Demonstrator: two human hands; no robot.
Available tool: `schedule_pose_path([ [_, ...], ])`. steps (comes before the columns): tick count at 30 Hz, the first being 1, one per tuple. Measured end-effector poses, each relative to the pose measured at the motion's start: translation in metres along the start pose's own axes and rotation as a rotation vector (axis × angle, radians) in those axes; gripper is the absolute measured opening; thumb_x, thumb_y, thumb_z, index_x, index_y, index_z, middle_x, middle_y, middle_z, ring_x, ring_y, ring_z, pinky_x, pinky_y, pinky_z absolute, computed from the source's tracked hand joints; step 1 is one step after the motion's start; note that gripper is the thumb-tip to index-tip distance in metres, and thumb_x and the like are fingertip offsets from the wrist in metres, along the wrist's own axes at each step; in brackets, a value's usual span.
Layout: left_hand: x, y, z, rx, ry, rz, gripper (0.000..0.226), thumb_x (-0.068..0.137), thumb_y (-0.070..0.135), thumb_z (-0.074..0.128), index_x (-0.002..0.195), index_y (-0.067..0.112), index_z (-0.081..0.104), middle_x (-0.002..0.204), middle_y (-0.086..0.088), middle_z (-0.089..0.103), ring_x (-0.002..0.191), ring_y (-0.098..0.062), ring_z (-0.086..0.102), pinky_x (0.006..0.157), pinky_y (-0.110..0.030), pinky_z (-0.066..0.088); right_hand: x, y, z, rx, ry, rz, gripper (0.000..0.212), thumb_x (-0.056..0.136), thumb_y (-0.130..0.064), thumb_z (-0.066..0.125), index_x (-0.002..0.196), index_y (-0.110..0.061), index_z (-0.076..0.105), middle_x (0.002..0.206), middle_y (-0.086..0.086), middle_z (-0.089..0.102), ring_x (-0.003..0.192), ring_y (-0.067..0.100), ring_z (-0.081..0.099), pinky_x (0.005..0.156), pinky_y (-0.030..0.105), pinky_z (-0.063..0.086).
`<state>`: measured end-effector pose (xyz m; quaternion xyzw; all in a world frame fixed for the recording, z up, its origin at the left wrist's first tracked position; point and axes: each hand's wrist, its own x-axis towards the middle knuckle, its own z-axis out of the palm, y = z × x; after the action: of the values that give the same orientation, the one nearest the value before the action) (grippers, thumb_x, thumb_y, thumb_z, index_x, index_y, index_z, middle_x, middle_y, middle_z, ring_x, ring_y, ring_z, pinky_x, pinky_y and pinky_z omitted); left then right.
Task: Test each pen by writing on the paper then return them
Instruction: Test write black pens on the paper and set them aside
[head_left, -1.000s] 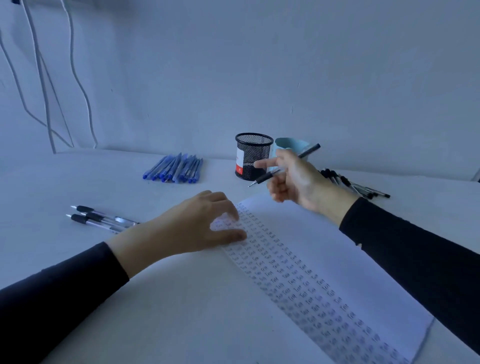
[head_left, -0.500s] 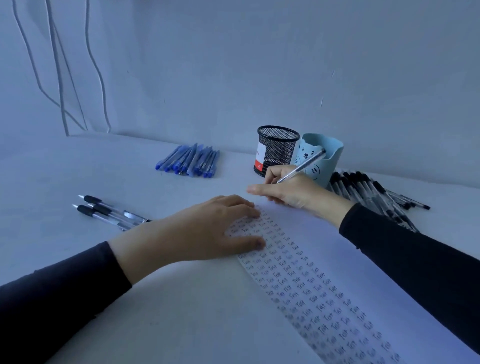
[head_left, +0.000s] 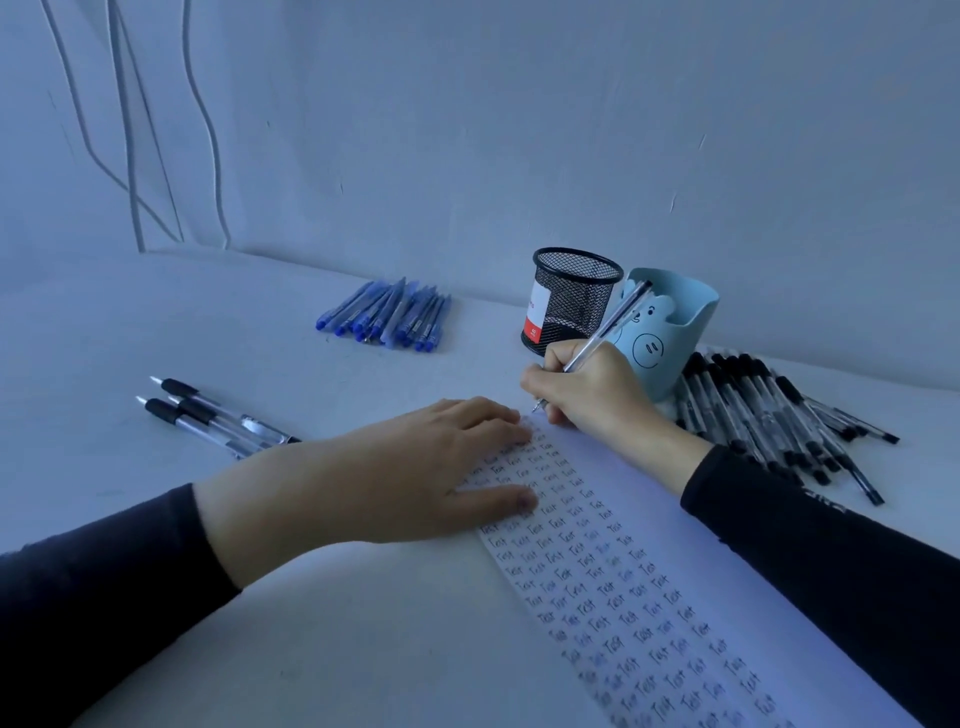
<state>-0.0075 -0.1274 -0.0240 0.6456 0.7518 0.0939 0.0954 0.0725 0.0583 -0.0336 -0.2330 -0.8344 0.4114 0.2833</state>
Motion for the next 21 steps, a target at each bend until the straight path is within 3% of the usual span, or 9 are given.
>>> schedule_pose_path([
  [3, 0.0016, -0.001, 0.0009, 0.001, -0.004, -0.002, 0.073, 0.085, 0.072, 0.031, 0.148, 0.037, 0.027, 0.152, 0.019, 0.023, 0.138, -0.001, 0.023, 0.111, -0.017, 0.016, 0.0009, 0.001, 0.0013, -0.009, -0.02, 0.003, 0.035, 0.078, -0.019, 0.067, 0.049, -0.013, 0.048, 0.044, 0.005, 0.056, 0.041, 0.011, 0.05, 0.052, 0.024, 0.045],
  [7, 0.0017, -0.0034, 0.0032, -0.026, 0.011, -0.003, 0.079, 0.079, 0.078, 0.028, 0.147, 0.039, 0.03, 0.151, 0.021, 0.025, 0.138, -0.001, 0.024, 0.116, -0.021, 0.019, 0.001, -0.0003, 0.0013, -0.027, -0.007, -0.024, 0.034, 0.079, -0.014, 0.066, 0.051, -0.009, 0.048, 0.042, 0.005, 0.053, 0.036, 0.009, 0.043, 0.049, 0.02, 0.038],
  [14, 0.001, -0.0001, 0.0004, -0.021, -0.015, -0.012, 0.084, 0.075, 0.08, 0.023, 0.148, 0.038, 0.028, 0.152, 0.02, 0.023, 0.139, -0.002, 0.024, 0.118, -0.027, 0.022, 0.002, 0.0013, 0.0006, -0.021, -0.02, -0.022, 0.038, 0.078, -0.014, 0.065, 0.047, -0.015, 0.043, 0.041, 0.004, 0.05, 0.041, 0.015, 0.045, 0.049, 0.023, 0.04],
  [21, 0.0013, 0.0001, -0.0002, -0.021, -0.028, -0.022, 0.083, 0.075, 0.079, 0.024, 0.148, 0.039, 0.027, 0.152, 0.021, 0.022, 0.139, -0.002, 0.023, 0.118, -0.028, 0.022, 0.0004, 0.0005, -0.0013, -0.046, 0.002, -0.056, 0.037, 0.077, -0.013, 0.065, 0.048, -0.014, 0.043, 0.042, 0.005, 0.05, 0.042, 0.01, 0.049, 0.047, 0.02, 0.04],
])
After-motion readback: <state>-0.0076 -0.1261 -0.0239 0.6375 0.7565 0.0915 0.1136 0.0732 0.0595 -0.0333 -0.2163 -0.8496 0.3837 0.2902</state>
